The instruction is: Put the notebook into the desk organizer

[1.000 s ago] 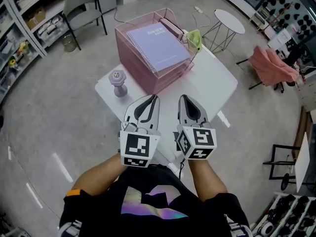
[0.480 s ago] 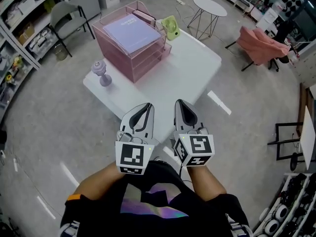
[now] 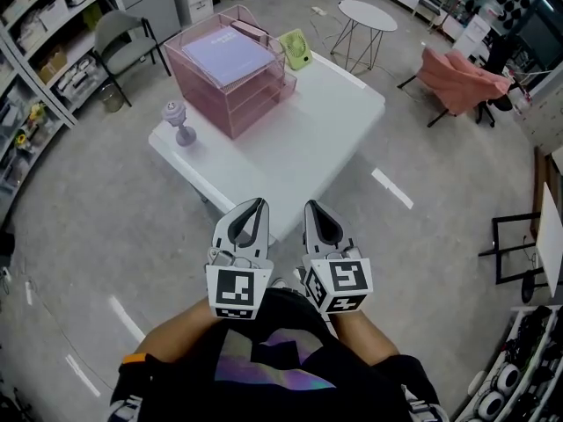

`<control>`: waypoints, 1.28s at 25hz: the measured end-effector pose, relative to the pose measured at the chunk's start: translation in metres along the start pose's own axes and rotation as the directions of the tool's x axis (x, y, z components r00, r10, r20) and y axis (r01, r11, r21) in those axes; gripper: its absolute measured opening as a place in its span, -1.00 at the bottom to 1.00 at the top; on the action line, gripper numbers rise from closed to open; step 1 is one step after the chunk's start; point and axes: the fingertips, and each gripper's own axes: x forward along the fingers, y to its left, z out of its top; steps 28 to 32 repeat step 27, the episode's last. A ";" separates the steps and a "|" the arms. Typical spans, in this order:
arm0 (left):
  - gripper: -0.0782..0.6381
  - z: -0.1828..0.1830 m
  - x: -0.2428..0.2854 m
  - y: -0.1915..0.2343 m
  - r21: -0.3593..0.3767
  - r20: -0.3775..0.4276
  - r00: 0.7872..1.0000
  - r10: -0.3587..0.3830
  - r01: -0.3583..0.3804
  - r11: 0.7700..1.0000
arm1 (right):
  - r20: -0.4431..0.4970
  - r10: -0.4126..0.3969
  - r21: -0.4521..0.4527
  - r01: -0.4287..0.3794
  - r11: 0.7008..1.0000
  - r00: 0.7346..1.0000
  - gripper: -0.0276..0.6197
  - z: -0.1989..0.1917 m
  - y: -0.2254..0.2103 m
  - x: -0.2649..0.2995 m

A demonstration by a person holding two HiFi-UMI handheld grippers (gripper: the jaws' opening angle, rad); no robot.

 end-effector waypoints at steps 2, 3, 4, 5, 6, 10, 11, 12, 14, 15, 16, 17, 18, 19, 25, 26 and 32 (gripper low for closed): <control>-0.74 -0.003 -0.004 -0.008 -0.001 -0.004 1.000 -0.002 0.002 1.000 | -0.007 0.004 -0.001 -0.004 1.000 1.000 -0.87 -0.006 0.001 -0.007; -0.74 -0.005 -0.005 -0.011 -0.002 -0.005 1.000 -0.004 0.004 1.000 | -0.010 0.005 -0.003 -0.005 1.000 1.000 -0.87 -0.010 0.001 -0.010; -0.75 -0.007 -0.006 -0.015 -0.002 -0.006 1.000 -0.006 0.006 1.000 | -0.014 0.006 -0.004 -0.006 1.000 1.000 -0.87 -0.013 0.002 -0.011; -0.75 -0.009 -0.007 -0.017 -0.001 -0.006 1.000 -0.007 0.007 1.000 | -0.017 0.008 -0.005 -0.008 1.000 1.000 -0.87 -0.017 0.002 -0.012; -0.75 -0.010 -0.008 -0.019 0.000 -0.007 1.000 -0.007 0.007 1.000 | -0.021 0.010 -0.005 -0.010 1.000 1.000 -0.87 -0.019 0.002 -0.012; -0.75 -0.011 -0.009 -0.022 0.006 -0.008 1.000 0.001 -0.001 1.000 | -0.031 0.014 -0.005 -0.014 1.000 0.999 -0.87 -0.025 0.000 -0.015; -0.75 -0.011 -0.009 -0.022 0.006 -0.009 1.000 0.004 -0.004 1.000 | -0.032 0.014 -0.005 -0.014 1.000 0.999 -0.87 -0.026 -0.001 -0.015; -0.75 -0.012 -0.009 -0.022 0.005 -0.010 1.000 0.006 -0.006 1.000 | -0.032 0.014 -0.005 -0.015 1.000 0.999 -0.87 -0.026 -0.002 -0.015; -0.75 -0.012 -0.008 -0.023 0.007 -0.009 1.000 0.007 -0.007 1.000 | -0.032 0.015 -0.006 -0.016 1.000 0.999 -0.87 -0.026 -0.003 -0.015; -0.75 -0.012 -0.007 -0.024 0.009 -0.008 1.000 0.006 -0.006 1.000 | -0.031 0.015 -0.006 -0.015 1.000 0.999 -0.87 -0.026 -0.004 -0.015; -0.75 -0.012 -0.006 -0.025 0.011 -0.007 1.000 0.004 -0.004 1.000 | -0.031 0.014 -0.006 -0.014 1.000 0.999 -0.87 -0.026 -0.005 -0.015; -0.75 -0.011 -0.005 -0.027 0.012 -0.006 1.000 0.000 0.000 1.000 | -0.032 0.011 -0.006 -0.011 1.000 0.999 -0.87 -0.027 -0.007 -0.016; -0.75 -0.011 -0.004 -0.029 0.013 -0.005 1.000 -0.003 0.003 1.000 | -0.033 0.008 -0.005 -0.008 1.000 0.999 -0.87 -0.027 -0.008 -0.017; -0.75 -0.010 -0.004 -0.030 0.014 -0.004 1.000 -0.007 0.007 1.000 | -0.034 0.004 -0.005 -0.004 1.000 0.999 -0.87 -0.027 -0.010 -0.018; -0.75 -0.007 -0.001 -0.035 0.016 0.006 1.000 -0.016 0.016 1.000 | -0.029 -0.008 -0.010 0.008 1.000 1.000 -0.87 -0.026 -0.016 -0.020; -0.74 -0.007 0.000 -0.035 0.016 0.006 1.000 -0.017 0.017 1.000 | -0.029 -0.009 -0.010 0.008 1.000 1.000 -0.87 -0.026 -0.016 -0.020; -0.75 -0.007 0.000 -0.036 0.015 0.007 1.000 -0.018 0.018 1.000 | -0.028 -0.009 -0.010 0.009 1.000 1.000 -0.87 -0.026 -0.016 -0.020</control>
